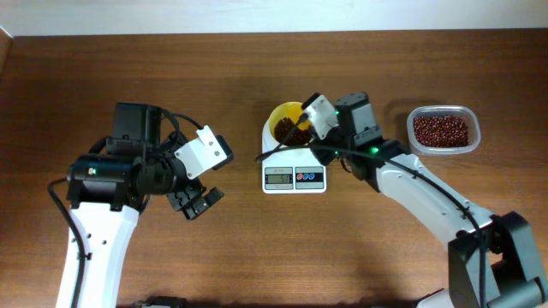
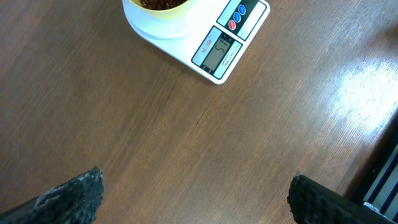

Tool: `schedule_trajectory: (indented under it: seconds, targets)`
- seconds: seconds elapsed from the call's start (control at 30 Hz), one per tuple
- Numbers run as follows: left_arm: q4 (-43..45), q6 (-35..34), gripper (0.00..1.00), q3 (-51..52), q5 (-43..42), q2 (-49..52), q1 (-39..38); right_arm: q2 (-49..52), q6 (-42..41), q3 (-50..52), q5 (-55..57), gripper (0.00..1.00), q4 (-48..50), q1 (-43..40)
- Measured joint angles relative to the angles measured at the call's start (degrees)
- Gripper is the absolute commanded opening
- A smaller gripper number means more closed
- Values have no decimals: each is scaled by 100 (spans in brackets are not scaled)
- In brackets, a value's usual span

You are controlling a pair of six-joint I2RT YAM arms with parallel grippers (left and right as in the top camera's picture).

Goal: Scoop item into bowl and weigh 50g on scale
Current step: 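Hold the scoop over the bowl and pour beans gradually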

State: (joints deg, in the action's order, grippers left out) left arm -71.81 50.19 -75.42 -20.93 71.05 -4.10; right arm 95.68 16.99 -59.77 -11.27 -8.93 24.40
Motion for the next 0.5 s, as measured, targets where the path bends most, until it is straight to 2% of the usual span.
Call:
schedule_trajectory:
  seconds: [0.5]
  targets:
    - [0, 0, 99, 0, 0, 0, 0, 136, 278, 0, 396, 4, -149, 205]
